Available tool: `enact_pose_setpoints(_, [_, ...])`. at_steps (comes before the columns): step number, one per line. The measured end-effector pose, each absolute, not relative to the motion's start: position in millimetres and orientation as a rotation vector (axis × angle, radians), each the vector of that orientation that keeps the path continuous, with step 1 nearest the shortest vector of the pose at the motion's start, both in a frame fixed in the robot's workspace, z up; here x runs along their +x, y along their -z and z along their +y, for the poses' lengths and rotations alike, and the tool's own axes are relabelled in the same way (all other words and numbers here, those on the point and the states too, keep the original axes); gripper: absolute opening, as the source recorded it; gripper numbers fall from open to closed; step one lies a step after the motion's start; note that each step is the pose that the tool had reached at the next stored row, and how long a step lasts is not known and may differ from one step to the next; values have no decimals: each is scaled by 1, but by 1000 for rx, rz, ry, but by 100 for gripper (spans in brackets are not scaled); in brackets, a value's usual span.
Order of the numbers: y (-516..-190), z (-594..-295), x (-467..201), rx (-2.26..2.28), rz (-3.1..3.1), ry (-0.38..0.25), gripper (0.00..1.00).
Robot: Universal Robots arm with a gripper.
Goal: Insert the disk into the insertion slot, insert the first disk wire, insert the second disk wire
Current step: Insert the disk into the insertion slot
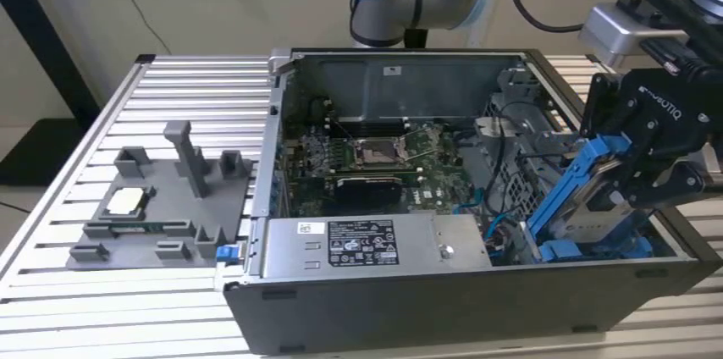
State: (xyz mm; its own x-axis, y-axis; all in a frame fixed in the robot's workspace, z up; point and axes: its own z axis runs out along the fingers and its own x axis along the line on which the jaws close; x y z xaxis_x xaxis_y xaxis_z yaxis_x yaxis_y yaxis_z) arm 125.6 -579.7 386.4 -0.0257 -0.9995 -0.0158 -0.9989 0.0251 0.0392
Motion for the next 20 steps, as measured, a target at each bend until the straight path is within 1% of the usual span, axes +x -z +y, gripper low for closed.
enact_pose_setpoints(6, [-386, -580, 126, 2181, -2237, 61, 33])
enact_pose_setpoints(7, [-386, -580, 126, 2181, -2238, 61, 34])
enact_pose_setpoints(8, [-386, -580, 126, 2181, -2238, 61, 40])
enact_pose_setpoints(9, [-386, -580, 126, 2181, -2238, 61, 40])
enact_pose_setpoints(10, [-386, -580, 126, 2181, -2238, 61, 47])
enact_pose_setpoints(16, [-387, -580, 126, 2181, -2238, 61, 47])
enact_pose_setpoints(20, [-393, -578, 126, 2181, -2238, 61, 47])
